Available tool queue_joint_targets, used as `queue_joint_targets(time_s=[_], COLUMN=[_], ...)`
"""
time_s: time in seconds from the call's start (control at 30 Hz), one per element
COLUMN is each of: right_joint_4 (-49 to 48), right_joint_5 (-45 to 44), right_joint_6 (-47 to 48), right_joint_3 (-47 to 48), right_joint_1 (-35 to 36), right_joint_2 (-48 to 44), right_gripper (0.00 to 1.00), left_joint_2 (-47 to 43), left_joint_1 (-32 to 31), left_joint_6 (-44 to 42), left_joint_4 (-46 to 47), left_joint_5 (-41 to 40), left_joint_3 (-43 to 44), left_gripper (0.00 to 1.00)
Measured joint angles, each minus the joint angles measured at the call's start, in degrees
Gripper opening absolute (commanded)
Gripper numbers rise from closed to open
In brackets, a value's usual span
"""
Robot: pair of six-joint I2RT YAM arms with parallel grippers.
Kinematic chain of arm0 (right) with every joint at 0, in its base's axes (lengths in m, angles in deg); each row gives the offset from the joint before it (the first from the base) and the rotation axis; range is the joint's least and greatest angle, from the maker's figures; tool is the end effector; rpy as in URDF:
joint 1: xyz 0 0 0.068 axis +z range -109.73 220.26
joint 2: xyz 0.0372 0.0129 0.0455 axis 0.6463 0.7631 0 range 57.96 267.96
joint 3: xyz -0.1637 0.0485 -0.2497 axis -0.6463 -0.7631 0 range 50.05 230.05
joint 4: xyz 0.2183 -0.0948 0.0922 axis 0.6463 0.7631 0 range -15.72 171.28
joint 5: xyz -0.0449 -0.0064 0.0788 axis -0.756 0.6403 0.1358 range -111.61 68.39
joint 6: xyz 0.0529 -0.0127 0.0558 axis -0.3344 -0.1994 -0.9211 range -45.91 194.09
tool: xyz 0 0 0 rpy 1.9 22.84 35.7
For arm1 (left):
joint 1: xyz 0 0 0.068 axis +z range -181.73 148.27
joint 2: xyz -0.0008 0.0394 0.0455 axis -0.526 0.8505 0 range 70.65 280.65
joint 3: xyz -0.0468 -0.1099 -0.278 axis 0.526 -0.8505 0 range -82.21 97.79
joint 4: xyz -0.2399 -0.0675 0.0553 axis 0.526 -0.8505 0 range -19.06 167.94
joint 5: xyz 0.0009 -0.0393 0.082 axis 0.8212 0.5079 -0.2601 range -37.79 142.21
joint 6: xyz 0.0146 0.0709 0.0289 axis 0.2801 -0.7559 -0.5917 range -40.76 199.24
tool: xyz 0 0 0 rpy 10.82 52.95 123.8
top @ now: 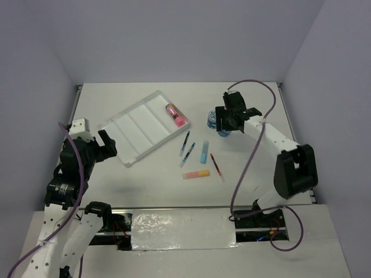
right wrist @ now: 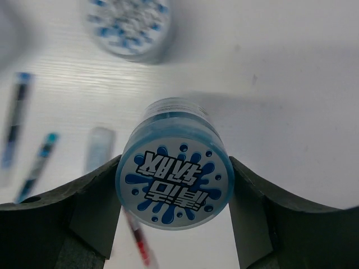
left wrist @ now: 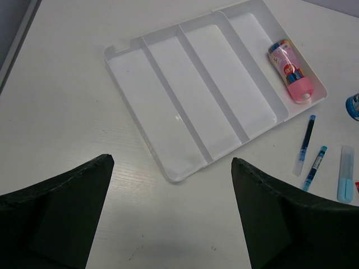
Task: Sort the stationery into containers
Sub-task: Pick up the stationery from the center of the board, then place the stationery in the storage box.
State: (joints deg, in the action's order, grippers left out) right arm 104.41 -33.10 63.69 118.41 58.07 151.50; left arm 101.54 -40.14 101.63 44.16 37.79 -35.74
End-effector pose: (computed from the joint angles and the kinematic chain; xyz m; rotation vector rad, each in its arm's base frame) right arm 0.3456 0.0970 0.2459 -0.0834 2.5072 -0.0538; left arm 0.1135 -0.0001 0.3434 -0.3980 1.8374 -0.1315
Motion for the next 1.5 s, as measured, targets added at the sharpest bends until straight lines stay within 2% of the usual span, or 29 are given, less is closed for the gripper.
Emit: queue_joint_targets(time_s=[0.1, 0.2, 0.33, 0.47, 0.57, 0.8, 0.93, 1.1, 1.2, 1.27, 1.5], right_joint_4=[-1.6, -6.0, -11.5, -16.2, -17.3, -17.3, -17.2, -16.5, -15.8, -15.4, -16.0], right_joint_5=[3.4, 12.0, 19.6, 22.6, 23.3, 19.5, 16.3, 14.3, 13.2, 12.0, 10.2], right_joint_6=[-0.2, 0.0, 0.2, -0.7, -1.6, -1.0, 0.2, 1.4, 2.0, 2.3, 3.7], right_joint_3=[0.5, 6.2, 18.4, 27.4, 32.1, 51.4, 58.4, 62.2, 63.1, 63.1, 63.8], right_joint_1=[4.3, 11.4, 18.3, 21.8, 22.6, 23.9, 24.9, 25.6, 25.6, 25.6, 25.7], right_joint_2=[-7.1, -5.9, 7.1, 20.3, 26.9, 41.7, 47.1, 51.4, 52.6, 52.7, 51.1], right_gripper=[0.35, 0.33, 0.32, 0.33, 0.36, 0.41, 0.49, 0.58, 0.71, 0.98, 1.0], left_joint_2=[0.4, 1.0, 1.2, 1.6, 2.1, 2.3, 2.1, 1.5, 0.8, 0.6, 0.5], left_joint_1=[0.0, 0.0, 0.0, 0.0, 0.0, 0.1, 0.1, 0.1, 0.1, 0.1, 0.1], left_joint_6=[0.0, 0.0, 0.0, 0.0, 0.0, -0.1, -0.2, -0.2, -0.2, -0.2, -1.0], left_joint_4=[0.0, 0.0, 0.0, 0.0, 0.0, 0.0, 0.3, 0.8, 0.9, 1.0, 1.2], left_joint_5=[0.2, 0.2, 0.1, 0.1, 0.1, 0.2, 0.3, 0.8, 0.9, 1.1, 1.8], left_joint_3=[0.0, 0.0, 0.0, 0.0, 0.0, 0.0, 0.0, 0.0, 0.0, 0.0, 0.0], left_gripper=[0.99, 0.99, 0.99, 0.99, 0.99, 0.99, 0.99, 0.99, 0.99, 0.99, 1.0])
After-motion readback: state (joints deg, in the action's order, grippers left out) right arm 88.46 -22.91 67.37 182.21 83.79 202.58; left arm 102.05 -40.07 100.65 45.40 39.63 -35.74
